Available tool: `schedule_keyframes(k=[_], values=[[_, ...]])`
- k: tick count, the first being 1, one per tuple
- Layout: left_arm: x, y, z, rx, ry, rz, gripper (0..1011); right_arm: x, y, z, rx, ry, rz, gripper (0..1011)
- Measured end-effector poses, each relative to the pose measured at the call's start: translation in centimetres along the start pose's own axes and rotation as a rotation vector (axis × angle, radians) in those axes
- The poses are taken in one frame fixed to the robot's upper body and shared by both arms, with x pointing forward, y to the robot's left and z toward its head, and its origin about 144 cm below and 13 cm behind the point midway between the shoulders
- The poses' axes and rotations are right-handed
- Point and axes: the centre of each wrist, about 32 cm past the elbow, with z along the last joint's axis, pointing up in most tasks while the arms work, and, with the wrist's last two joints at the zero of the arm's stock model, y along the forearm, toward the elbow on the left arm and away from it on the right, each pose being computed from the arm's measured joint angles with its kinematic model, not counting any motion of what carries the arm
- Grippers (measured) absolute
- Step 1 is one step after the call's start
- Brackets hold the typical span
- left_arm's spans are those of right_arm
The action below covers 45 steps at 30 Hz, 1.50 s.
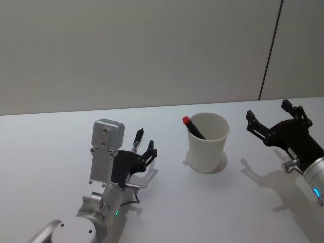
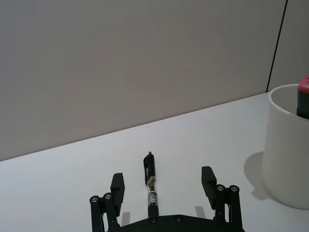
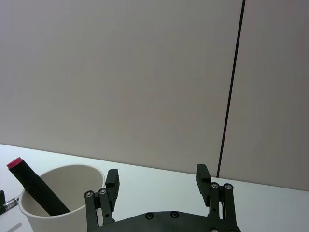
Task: Place the pen into the pen holder.
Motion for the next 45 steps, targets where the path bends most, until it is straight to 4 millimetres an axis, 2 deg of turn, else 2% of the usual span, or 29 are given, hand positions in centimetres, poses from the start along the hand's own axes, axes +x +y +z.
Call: schedule_keyframes(k=[23, 45], values=[[2.6, -1.8, 2.9, 0.099, -0.149, -0.173, 1001, 0.0, 0.0, 0.0, 0.0, 0.0, 0.0, 1001], [1.8, -1.1, 2.9, 0.157, -0.033, -0.071, 1001, 0.0, 0.0, 0.0, 0.0, 0.0, 0.0, 1001]])
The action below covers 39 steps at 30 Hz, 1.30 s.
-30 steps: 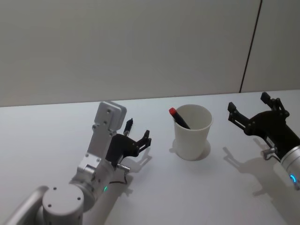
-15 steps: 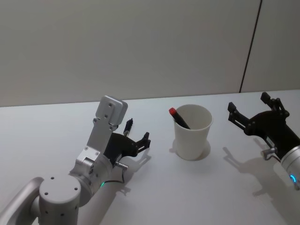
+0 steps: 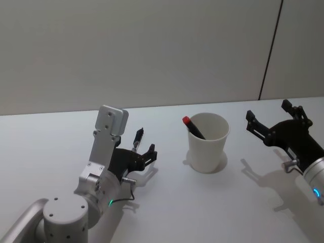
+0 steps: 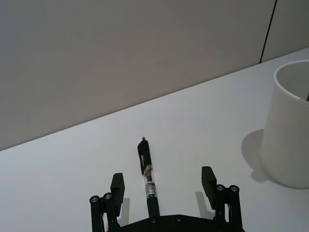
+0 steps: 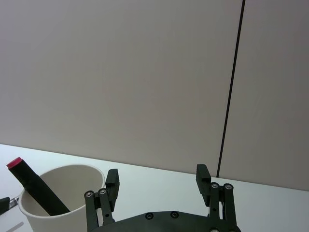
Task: Place the pen into the pen holder.
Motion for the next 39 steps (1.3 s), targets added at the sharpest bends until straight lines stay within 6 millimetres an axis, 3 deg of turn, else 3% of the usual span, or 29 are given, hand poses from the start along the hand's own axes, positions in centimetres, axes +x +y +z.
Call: schedule_keyframes(k=[39], values=[[0.8, -0.1, -0.8, 0.096, 0.014, -0.057, 1001, 0.0, 0.0, 0.0, 0.0, 0.0, 0.0, 1001]])
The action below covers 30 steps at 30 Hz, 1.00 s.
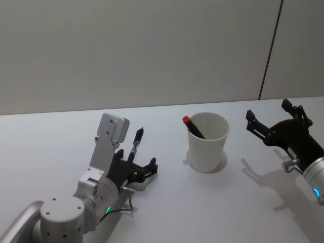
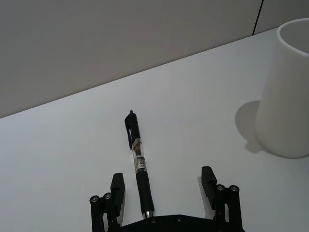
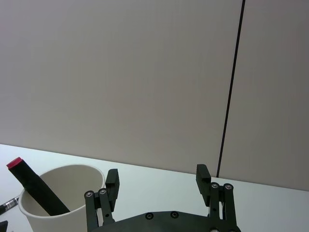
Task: Place the pen into the pen holder.
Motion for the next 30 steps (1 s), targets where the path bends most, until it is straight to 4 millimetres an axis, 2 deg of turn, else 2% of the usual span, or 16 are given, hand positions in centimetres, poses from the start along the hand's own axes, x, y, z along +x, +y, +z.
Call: schedule_keyframes(k=[16, 27, 30], values=[[0.3, 0.03, -0.3, 0.01, 0.006, 0.007, 986, 0.0, 0.0, 0.0, 0.0, 0.0, 0.0, 1001], [0.36, 0.03, -0.37, 0.012, 0.008, 0.008, 713, 0.0, 0.0, 0.0, 0.0, 0.0, 0.0, 1001], [0.38, 0.03, -0.38, 0.013, 0.008, 0.009, 594, 0.0, 0.0, 0.0, 0.0, 0.0, 0.0, 1001]])
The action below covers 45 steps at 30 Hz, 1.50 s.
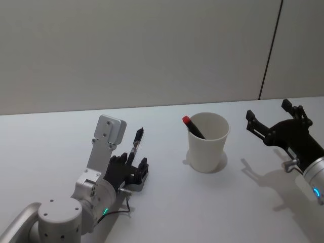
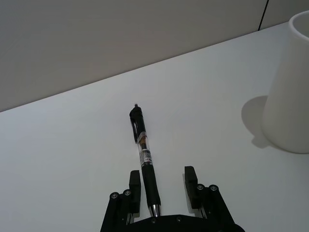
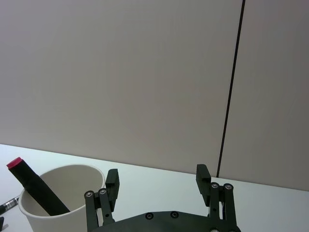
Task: Place the pen into the pen holder.
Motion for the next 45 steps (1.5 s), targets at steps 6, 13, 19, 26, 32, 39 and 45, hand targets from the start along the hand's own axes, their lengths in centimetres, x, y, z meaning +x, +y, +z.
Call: schedule_keyframes(k=[6, 13, 19, 26, 32, 39, 45], values=[[0.02, 0.01, -0.02, 0.0, 0.0, 0.001, 417, 0.0, 0.0, 0.0, 0.0, 0.0, 0.0, 1001], [0.02, 0.01, -0.03, 0.001, 0.0, 0.001, 196, 0.0, 0.0, 0.0, 0.0, 0.0, 0.0, 1001], [0.02, 0.01, -0.03, 0.001, 0.0, 0.001, 114, 0.0, 0.0, 0.0, 0.0, 0.0, 0.0, 1001], [0.02, 0.01, -0.03, 0.001, 0.0, 0.001, 114, 0.0, 0.0, 0.0, 0.0, 0.0, 0.0, 1001], [0.02, 0.01, -0.03, 0.001, 0.0, 0.001, 114, 0.0, 0.0, 0.0, 0.0, 0.0, 0.0, 1001], [0.02, 0.01, -0.04, 0.001, -0.001, 0.001, 114, 0.0, 0.0, 0.0, 0.0, 0.0, 0.0, 1001], [0.18, -0.07, -0.04, -0.01, -0.012, 0.003, 114, 0.0, 0.0, 0.0, 0.0, 0.0, 0.0, 1001]])
